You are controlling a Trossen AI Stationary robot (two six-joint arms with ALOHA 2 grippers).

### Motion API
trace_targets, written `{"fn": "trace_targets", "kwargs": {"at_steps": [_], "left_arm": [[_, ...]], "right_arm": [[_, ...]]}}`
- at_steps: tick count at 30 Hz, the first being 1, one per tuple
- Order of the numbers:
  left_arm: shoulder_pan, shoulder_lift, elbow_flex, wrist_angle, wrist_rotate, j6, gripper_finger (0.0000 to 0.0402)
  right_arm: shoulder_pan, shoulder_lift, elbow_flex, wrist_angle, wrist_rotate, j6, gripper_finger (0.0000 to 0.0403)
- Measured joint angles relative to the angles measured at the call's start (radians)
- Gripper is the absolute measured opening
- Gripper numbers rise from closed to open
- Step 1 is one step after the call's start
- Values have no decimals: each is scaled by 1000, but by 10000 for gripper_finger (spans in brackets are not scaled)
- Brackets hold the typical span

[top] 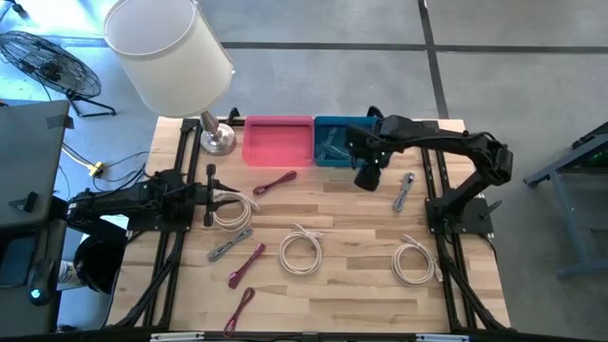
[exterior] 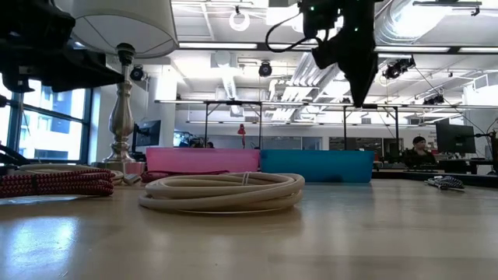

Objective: Pick & Place USB Port
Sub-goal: Put the bottom right large white charger cable into the red bin

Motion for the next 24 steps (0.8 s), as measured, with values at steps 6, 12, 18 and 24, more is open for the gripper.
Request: {"fn": "trace_targets", "kwargs": {"at_steps": [6, 12, 18, 24], "left_arm": [[0, 0, 4, -33, 6, -7, 115], [0, 0, 4, -27, 56, -8, 115], [0, 0, 3, -20, 90, -9, 115], [0, 0, 2, -19, 104, -49, 115]], "right_arm": [[173, 0, 0, -31, -130, 210, 176], [398, 0, 0, -33, -170, 468, 185], [591, 0, 0, -33, -164, 743, 186], [754, 0, 0, -31, -132, 949, 186]]}}
